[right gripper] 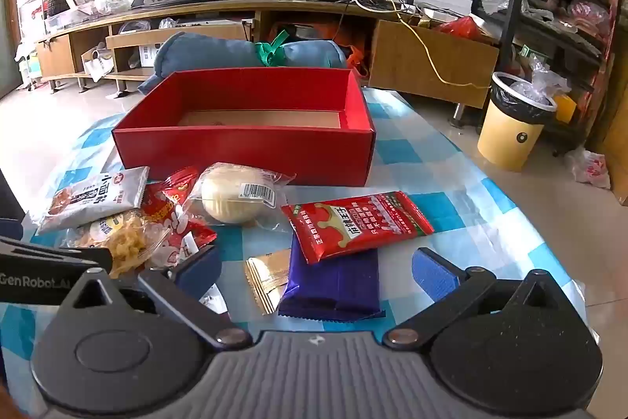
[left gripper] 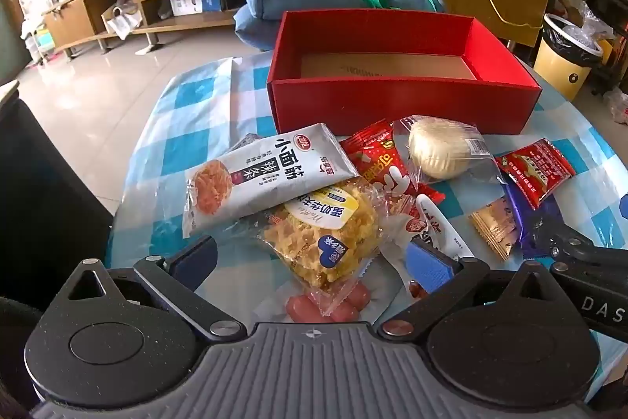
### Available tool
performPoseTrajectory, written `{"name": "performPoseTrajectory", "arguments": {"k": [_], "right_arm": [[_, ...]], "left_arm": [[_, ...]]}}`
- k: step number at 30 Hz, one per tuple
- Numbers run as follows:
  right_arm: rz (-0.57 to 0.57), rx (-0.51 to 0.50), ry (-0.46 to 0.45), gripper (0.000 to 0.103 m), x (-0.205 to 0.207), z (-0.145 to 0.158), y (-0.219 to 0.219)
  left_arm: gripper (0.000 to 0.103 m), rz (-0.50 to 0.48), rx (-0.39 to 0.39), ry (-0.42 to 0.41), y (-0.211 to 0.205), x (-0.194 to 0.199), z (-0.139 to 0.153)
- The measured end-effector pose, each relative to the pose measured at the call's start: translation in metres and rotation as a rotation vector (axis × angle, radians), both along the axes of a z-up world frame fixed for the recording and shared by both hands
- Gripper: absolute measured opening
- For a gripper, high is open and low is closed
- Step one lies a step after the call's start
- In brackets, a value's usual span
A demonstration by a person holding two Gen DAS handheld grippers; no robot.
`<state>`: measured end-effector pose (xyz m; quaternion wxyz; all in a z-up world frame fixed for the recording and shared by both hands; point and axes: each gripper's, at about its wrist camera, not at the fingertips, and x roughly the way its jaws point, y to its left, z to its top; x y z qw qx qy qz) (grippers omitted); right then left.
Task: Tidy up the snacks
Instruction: 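Move both tools toward the snack pile in front of the red box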
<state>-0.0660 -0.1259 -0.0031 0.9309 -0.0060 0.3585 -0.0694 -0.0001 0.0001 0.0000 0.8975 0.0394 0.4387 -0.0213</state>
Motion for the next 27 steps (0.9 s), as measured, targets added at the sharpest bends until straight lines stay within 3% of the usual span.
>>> {"name": "performPoseTrajectory", "arguments": {"k": [27], "right_arm": [[0.004,-0.009,0.020,0.100,0.0024,-0.0043,0.0006]], "left_arm": [[0.102,-0.013,0.003,0.037,-0.0019,0.0013,-0.0084]]}}
